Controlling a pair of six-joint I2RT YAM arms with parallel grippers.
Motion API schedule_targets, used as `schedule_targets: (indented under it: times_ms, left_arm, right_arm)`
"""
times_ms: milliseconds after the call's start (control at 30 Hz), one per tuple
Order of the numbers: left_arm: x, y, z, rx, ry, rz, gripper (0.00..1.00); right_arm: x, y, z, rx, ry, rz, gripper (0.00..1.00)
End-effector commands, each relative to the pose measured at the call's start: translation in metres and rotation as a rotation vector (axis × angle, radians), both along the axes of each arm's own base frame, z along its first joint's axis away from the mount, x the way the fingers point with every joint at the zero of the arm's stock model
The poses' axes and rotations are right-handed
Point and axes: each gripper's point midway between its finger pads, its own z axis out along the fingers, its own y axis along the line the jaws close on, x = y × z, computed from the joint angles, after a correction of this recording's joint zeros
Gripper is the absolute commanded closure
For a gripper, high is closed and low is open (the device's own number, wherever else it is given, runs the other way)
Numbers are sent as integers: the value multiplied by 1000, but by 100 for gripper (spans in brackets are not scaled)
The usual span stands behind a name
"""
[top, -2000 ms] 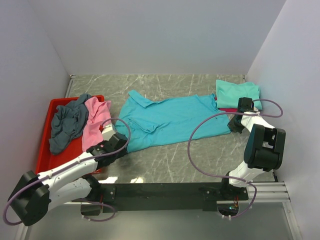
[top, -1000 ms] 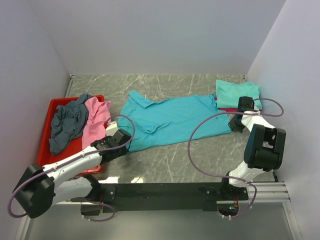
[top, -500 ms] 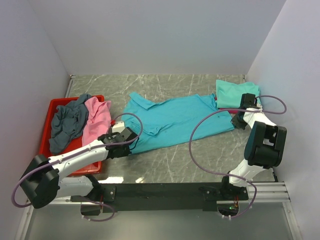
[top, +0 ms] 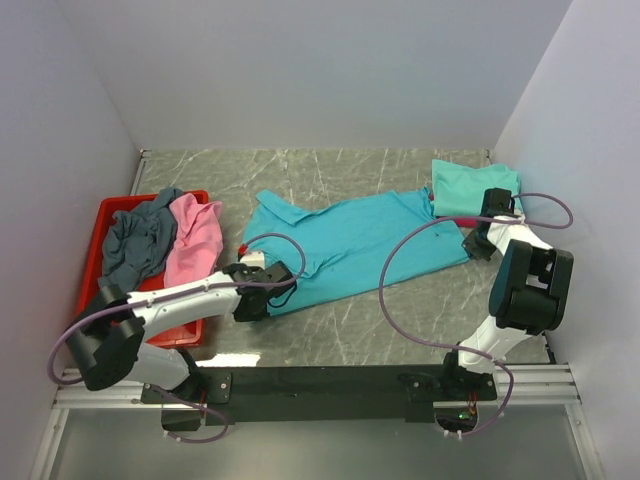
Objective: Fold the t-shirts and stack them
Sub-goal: Fold the tshirt
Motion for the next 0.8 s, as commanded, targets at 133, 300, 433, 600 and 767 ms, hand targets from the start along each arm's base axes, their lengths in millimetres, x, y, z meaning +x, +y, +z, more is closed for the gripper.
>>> schedule_targets:
  times_ms: [133, 300, 433, 600, 767]
  left_arm:
    - [-2, 18, 28, 118, -34, 48, 95]
    - [-3, 19, 33, 99, -41, 55, 73]
    - [-6, 21, 35, 115, -41, 60, 66]
    - [-2, 17, 41, 88, -83, 59, 67]
    - [19, -39, 47, -105, -137, -53, 69]
  right_arm:
    - [14, -16, 21, -42, -60, -16, 100]
    - [14, -16, 22, -41, -63, -16, 100]
    - [14, -16, 22, -44, -64, -16, 100]
    - [14, -14, 21, -33, -66, -10, 100]
    - [13, -13, 23, -30, -73, -9, 100]
